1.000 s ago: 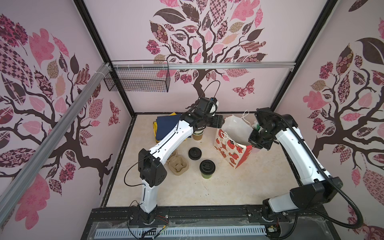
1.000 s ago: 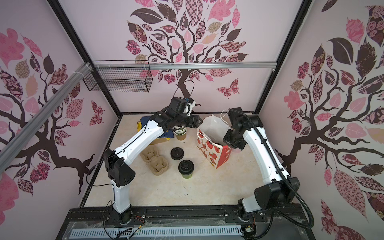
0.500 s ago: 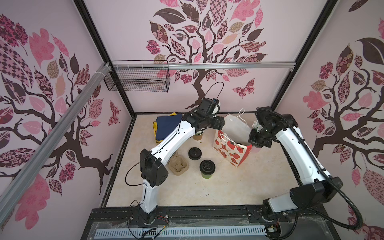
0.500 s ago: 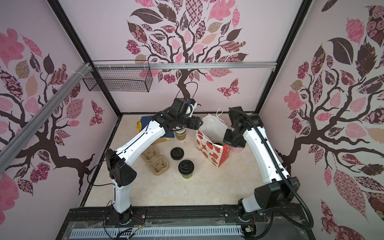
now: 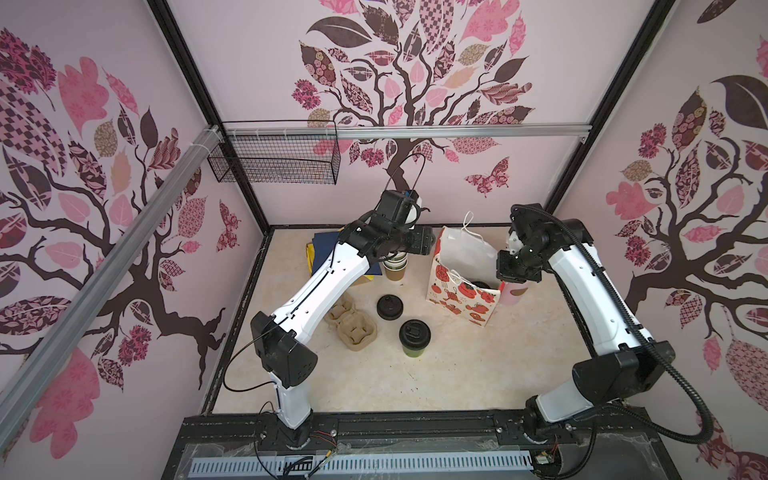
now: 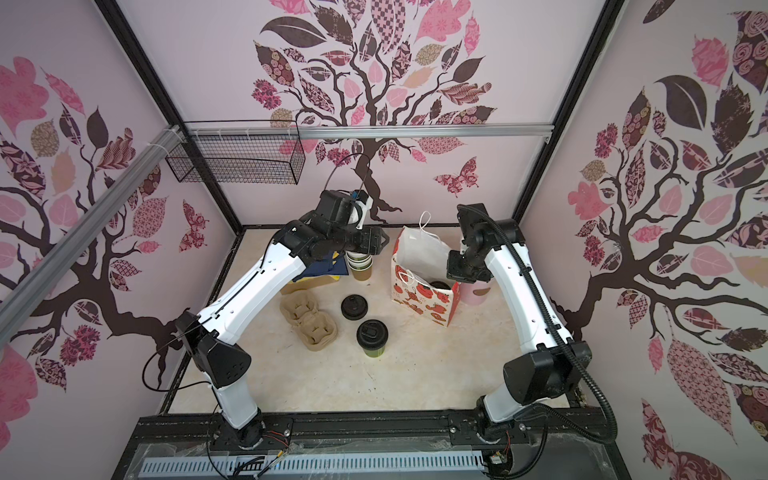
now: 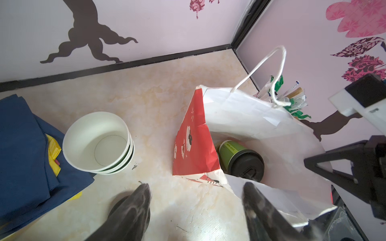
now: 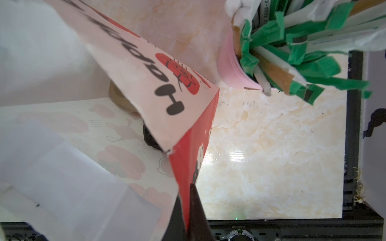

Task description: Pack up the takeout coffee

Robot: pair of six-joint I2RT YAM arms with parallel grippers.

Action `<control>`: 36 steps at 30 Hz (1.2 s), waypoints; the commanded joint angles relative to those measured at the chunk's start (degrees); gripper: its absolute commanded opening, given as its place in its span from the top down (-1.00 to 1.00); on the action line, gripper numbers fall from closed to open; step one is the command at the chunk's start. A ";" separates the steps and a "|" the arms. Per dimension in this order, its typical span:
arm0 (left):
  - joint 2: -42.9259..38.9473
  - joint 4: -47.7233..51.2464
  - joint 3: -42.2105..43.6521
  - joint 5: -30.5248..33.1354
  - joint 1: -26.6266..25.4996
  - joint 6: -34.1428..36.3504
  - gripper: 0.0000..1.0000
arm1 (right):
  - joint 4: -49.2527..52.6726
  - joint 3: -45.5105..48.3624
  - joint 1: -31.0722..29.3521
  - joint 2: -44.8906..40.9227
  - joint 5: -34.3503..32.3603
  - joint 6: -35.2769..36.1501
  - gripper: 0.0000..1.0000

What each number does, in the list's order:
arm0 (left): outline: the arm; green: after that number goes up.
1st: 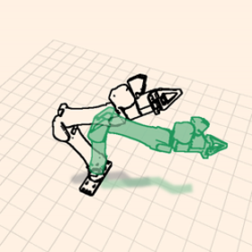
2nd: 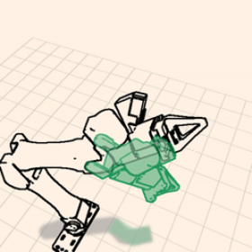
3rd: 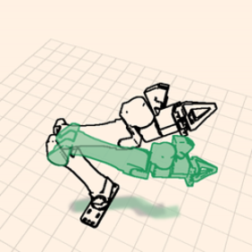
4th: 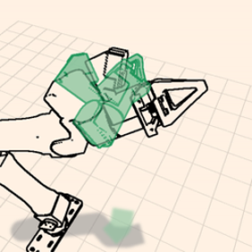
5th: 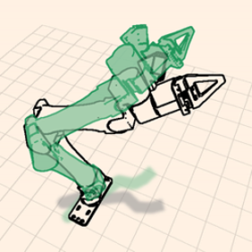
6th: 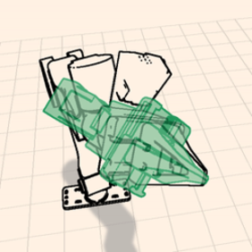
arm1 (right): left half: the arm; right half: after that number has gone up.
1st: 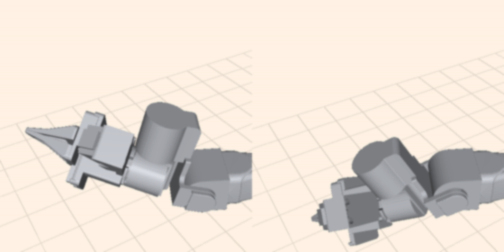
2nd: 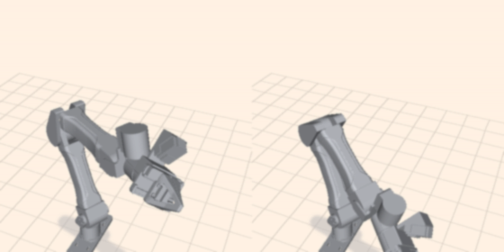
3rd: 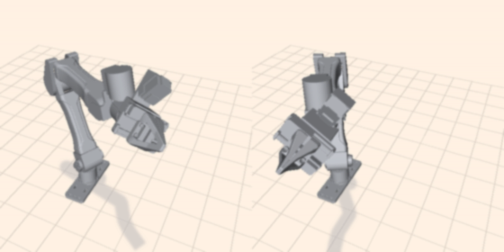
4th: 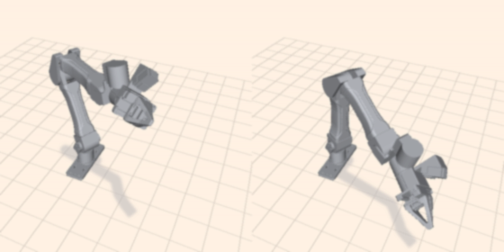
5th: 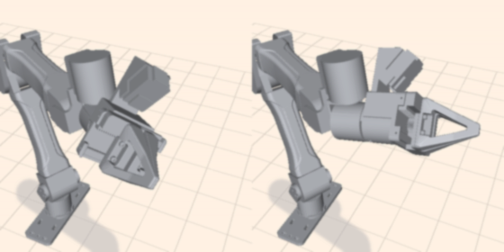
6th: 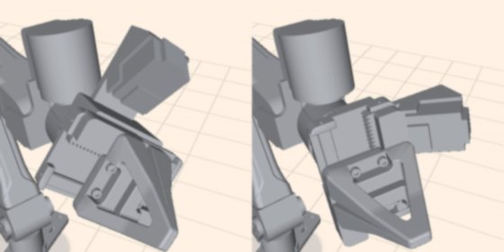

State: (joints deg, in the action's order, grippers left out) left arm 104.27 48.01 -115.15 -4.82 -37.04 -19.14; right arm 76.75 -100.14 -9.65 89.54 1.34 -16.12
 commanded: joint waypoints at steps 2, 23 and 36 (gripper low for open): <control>-2.73 1.25 2.92 -0.80 0.68 -1.12 -0.46 | -0.61 -3.69 0.57 2.81 -1.24 2.07 1.00; -19.81 -4.76 23.69 3.21 8.55 -13.32 -0.46 | -6.28 -21.39 -16.37 6.59 -4.49 -11.16 -0.22; -28.84 -4.44 32.09 4.62 9.35 -15.86 -0.45 | -15.58 -20.93 -20.86 16.83 -10.30 -20.87 -0.18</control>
State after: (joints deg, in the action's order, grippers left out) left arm 76.88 44.60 -84.68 -1.10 -28.03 -34.59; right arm 63.40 -120.46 -30.04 104.20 -6.55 -32.93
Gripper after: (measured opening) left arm 0.726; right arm 0.594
